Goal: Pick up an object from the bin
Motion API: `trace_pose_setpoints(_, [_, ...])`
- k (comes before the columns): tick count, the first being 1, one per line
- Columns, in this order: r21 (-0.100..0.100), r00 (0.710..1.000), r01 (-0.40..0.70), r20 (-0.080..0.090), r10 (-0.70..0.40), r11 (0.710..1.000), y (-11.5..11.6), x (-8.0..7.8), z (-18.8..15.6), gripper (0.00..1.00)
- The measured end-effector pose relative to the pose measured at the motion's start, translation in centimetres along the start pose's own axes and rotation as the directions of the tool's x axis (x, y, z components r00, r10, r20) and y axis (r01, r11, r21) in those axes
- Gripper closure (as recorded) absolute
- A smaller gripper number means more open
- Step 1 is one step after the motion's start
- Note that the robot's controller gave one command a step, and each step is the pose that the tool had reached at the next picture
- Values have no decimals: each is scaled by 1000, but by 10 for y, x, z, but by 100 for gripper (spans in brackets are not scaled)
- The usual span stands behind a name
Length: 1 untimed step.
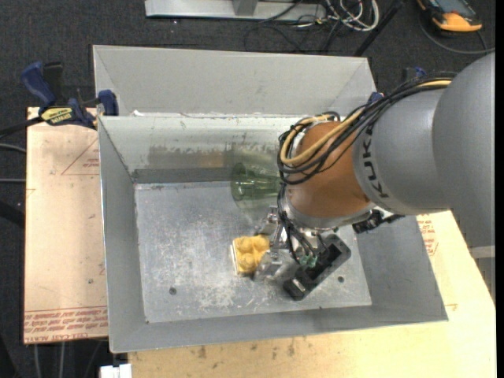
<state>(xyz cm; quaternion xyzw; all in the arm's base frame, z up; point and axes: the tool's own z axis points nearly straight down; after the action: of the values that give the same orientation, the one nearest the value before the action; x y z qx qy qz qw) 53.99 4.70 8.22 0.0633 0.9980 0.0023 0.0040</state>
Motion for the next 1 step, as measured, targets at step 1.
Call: trace_pose_setpoints(1, [4, 1000, -1, -6, 1, 1000, -9, -2, -117, 100])
